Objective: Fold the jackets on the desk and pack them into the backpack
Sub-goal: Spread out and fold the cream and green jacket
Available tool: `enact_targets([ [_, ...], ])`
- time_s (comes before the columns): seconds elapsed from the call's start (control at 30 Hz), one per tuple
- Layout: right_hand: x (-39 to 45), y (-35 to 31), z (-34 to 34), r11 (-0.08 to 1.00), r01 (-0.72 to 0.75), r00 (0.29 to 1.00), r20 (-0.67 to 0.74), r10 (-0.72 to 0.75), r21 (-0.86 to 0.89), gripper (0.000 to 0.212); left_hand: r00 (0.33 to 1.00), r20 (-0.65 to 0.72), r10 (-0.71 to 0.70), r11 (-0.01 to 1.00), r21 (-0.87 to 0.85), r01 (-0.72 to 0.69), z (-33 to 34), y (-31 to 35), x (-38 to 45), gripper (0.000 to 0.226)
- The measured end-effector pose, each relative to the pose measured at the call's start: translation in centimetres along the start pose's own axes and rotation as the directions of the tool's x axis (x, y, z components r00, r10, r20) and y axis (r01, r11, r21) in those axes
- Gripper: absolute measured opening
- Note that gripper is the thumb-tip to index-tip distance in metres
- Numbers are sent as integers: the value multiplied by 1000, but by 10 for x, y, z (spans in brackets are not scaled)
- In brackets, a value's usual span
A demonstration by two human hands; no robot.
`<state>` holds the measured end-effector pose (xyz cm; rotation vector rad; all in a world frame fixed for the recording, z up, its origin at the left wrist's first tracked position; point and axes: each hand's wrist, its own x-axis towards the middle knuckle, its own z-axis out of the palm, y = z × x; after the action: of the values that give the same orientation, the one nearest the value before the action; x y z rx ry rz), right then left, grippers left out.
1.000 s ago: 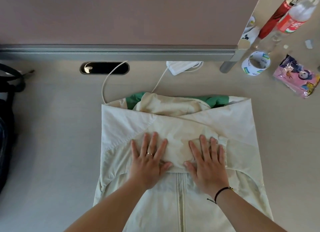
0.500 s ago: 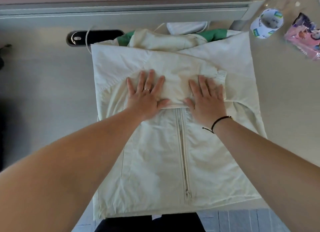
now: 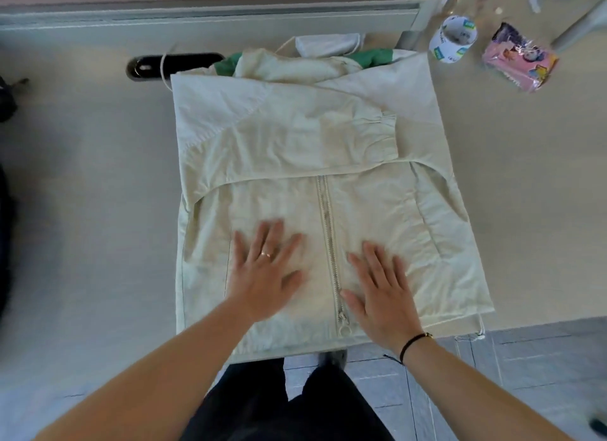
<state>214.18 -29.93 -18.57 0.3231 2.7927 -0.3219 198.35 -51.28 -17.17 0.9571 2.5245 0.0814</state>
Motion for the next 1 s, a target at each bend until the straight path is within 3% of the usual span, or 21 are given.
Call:
enact_targets([
  [0.1,-13,-6,4,999,-33,999,25,33,3,70,994,9,-107,993,-50,107,29,27,-57,69],
  [0.2,-25,-16,5,1000,-22,999,40,21,12,73,994,10,-104,992,-66,105,51,52,-87,68],
  [0.43,-54,20,-3,966,257,959,122,-256,10,84,995,-57,-77,997,-24,76,67,70,-100,63],
  [0.53,-62,40,-8,958,279,949,168,-265,-66,94,999,-18,-28,1000,7,28,68,65,-112,78],
  [0.73,-74,43,6,977,204,975,97,-198,-62,75,998,-36,-57,996,68,59,69,54,-128,102],
  [1.0,-92,39,16,981,190,982,22,-190,-31,61,997,20,-73,994,84,71,60,64,-144,96],
])
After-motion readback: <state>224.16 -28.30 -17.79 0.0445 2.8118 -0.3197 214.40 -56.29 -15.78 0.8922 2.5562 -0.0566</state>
